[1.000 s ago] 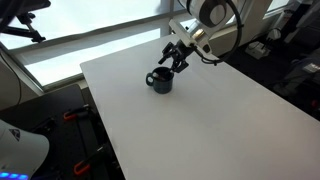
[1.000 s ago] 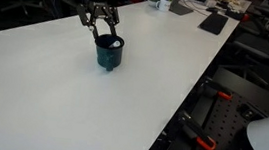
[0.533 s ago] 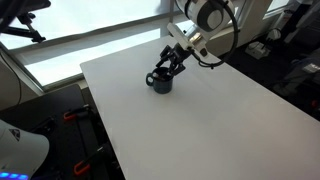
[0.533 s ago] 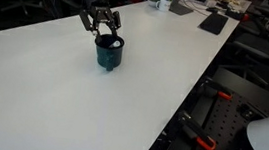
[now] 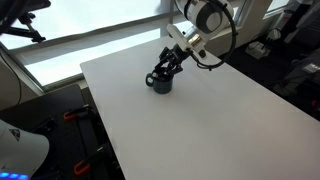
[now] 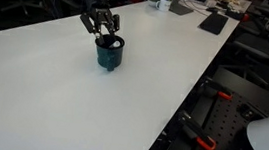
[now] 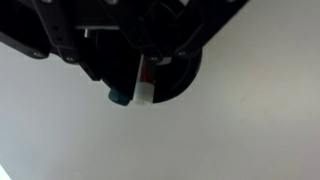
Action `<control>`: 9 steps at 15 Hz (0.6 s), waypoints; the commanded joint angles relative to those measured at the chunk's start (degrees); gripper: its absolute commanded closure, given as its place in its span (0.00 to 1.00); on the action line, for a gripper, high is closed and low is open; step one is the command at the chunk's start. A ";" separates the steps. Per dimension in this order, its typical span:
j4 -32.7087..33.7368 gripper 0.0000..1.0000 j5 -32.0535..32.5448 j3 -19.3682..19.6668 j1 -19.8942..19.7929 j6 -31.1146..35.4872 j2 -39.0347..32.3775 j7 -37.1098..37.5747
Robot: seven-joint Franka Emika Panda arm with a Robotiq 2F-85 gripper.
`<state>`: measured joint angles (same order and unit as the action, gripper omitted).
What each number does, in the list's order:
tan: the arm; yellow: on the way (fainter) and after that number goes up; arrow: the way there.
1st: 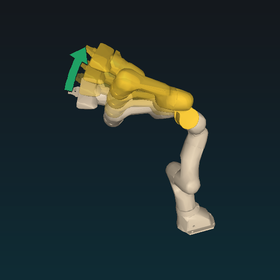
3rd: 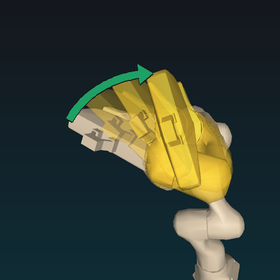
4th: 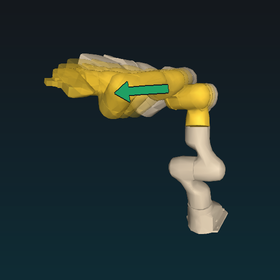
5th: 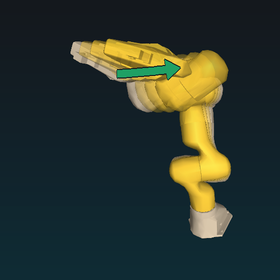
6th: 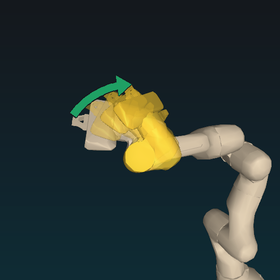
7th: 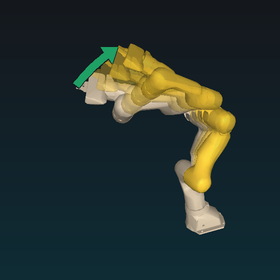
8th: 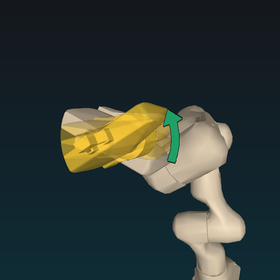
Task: Remove the marker from the cup
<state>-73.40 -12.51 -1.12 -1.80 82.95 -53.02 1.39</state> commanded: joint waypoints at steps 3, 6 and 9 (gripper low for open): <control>-2.28 0.44 -0.82 -0.02 -0.57 0.17 1.76 1.03; -3.80 0.48 -1.32 0.20 -1.47 0.33 3.10 1.13; -4.29 0.49 -1.81 0.46 -2.43 0.23 3.57 1.48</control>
<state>-73.93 -12.89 -0.94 -3.44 82.95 -52.72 1.41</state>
